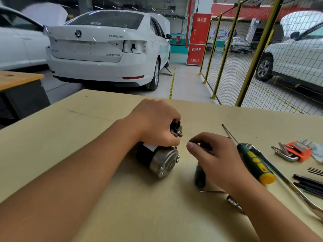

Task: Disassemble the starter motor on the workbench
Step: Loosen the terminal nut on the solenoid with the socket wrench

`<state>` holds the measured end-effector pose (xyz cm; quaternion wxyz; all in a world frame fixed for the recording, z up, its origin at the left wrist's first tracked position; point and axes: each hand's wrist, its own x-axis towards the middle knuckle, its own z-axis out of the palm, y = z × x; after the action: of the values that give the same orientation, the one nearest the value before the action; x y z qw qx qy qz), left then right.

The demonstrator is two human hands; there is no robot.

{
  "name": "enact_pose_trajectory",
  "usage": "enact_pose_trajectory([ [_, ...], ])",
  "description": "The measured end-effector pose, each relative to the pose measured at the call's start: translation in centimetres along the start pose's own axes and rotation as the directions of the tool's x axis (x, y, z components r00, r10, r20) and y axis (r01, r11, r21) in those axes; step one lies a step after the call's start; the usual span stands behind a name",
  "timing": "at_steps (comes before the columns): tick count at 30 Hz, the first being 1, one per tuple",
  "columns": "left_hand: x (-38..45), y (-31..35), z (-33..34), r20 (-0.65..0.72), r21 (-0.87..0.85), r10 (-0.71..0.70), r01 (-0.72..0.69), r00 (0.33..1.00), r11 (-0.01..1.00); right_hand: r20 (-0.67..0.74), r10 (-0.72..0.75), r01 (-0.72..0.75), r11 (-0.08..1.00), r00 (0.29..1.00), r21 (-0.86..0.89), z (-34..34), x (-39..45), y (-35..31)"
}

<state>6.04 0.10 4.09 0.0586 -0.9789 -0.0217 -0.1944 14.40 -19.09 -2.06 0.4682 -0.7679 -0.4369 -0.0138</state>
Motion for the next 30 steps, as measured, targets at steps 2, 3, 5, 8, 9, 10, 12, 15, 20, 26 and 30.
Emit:
enact_pose_trajectory([
  [2, 0.9, -0.1, 0.3, 0.030, -0.014, -0.014, 0.014, 0.999, 1.000, -0.005, 0.012, -0.011, 1.000, 1.000, 0.026, -0.1, 0.0, 0.0],
  [3, 1.2, -0.2, 0.6, 0.033, -0.022, -0.028, 0.029, 0.999, 0.999, 0.009, 0.001, -0.002, 1.000, 1.000, 0.031, -0.1, -0.1, -0.1],
  [5, 1.8, -0.3, 0.9, 0.046, -0.042, -0.066, 0.068, 0.997, 0.997, 0.043, -0.033, 0.032, 0.999, 0.999, 0.035, -0.1, -0.3, -0.6],
  [8, 1.6, -0.6, 0.5, 0.101, -0.105, -0.094, 0.105, 0.990, 0.989, 0.092, -0.113, 0.111, 0.994, 0.989, 0.023, -0.2, -0.7, -1.2],
  [9, 1.0, -0.8, 0.5, 0.095, -0.109, -0.080, 0.090, 0.992, 0.990, 0.123, -0.132, 0.130, 0.991, 0.984, 0.030, -0.1, -0.8, -1.3],
  [10, 0.1, -0.9, 0.6, 0.057, -0.118, -0.069, 0.075, 0.996, 0.990, 0.161, -0.145, 0.138, 0.989, 0.976, 0.053, -0.1, -0.9, -1.4],
  [12, -2.4, -0.9, 0.9, -0.071, -0.162, -0.077, 0.065, 0.995, 0.985, 0.235, -0.169, 0.149, 0.984, 0.957, 0.103, 0.2, -1.1, -1.5],
  [15, -5.7, -0.5, 1.4, -0.209, -0.087, -0.077, 0.060, 0.975, 0.994, 0.268, -0.218, 0.209, 0.976, 0.939, 0.063, 0.5, -1.1, -1.3],
  [20, -8.8, -0.1, 1.9, -0.172, 0.042, -0.044, 0.052, 0.984, 0.998, 0.195, -0.269, 0.266, 0.963, 0.943, 0.043, 0.2, -1.1, -1.3],
  [26, -8.5, 0.2, 2.7, -0.062, 0.055, -0.189, 0.193, 0.980, 0.980, 0.114, -0.229, 0.227, 0.973, 0.967, 0.029, -0.4, -1.0, -1.3],
  [30, -8.6, 0.4, 3.2, -0.096, 0.145, -0.183, 0.196, 0.978, 0.970, 0.163, -0.180, 0.198, 0.975, 0.970, -0.100, -0.6, -0.9, -1.5],
])
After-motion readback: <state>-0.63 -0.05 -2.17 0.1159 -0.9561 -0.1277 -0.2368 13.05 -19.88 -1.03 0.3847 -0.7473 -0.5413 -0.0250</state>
